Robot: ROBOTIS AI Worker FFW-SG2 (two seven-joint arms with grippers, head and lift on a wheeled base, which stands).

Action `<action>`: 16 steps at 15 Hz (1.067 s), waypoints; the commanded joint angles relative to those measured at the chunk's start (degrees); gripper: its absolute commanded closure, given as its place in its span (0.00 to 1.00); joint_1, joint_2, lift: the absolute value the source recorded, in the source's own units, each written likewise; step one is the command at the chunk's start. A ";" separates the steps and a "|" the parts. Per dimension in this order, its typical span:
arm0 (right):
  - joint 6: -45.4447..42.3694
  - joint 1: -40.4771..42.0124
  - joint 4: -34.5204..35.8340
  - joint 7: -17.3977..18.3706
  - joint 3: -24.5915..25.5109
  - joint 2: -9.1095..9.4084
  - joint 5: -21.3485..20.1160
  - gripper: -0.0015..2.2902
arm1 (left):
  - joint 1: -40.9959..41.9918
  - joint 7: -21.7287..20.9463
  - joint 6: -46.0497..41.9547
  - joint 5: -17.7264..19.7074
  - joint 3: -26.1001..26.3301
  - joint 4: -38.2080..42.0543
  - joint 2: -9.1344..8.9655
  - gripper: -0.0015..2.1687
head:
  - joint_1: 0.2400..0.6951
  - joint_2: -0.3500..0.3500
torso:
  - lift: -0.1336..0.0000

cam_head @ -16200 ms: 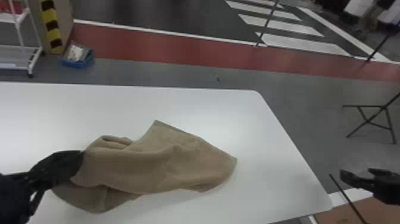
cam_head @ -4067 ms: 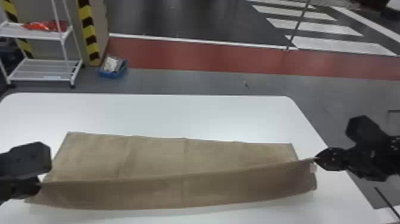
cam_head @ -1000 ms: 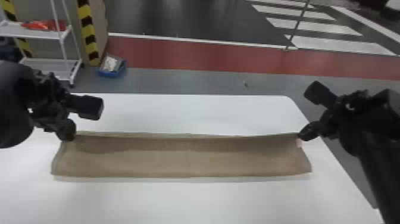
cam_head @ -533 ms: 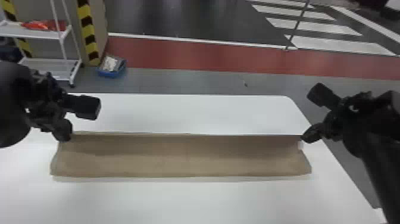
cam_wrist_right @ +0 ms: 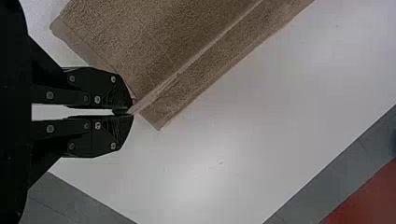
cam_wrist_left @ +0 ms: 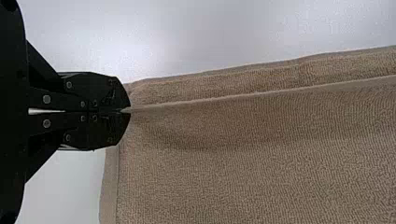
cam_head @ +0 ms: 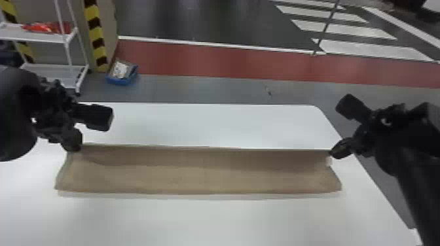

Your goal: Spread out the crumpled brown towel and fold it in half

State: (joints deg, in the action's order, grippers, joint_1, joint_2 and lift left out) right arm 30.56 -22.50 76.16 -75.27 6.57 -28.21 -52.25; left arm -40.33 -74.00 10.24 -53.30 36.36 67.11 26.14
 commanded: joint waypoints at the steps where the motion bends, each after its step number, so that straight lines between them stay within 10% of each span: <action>1: -0.01 -0.17 -0.14 0.83 0.19 0.00 0.04 0.46 | 0.52 2.19 0.45 1.36 -0.15 0.30 0.31 0.60 | 1.00 0.20 | 0.07; 6: 0.17 -0.53 -0.49 1.09 0.28 0.00 0.30 0.46 | 0.52 5.80 2.91 3.20 -0.33 0.39 0.40 0.09 | 1.00 0.19 | 0.07; 16: -0.01 -0.70 -1.10 2.59 -0.16 0.44 0.13 0.46 | 0.52 7.20 3.97 4.44 -0.94 1.36 1.28 0.07 | 1.00 0.21 | 0.07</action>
State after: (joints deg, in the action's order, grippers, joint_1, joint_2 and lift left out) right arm 30.46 -23.15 75.32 -72.89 6.66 -27.84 -51.98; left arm -39.86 -66.74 14.12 -48.87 35.48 68.31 27.41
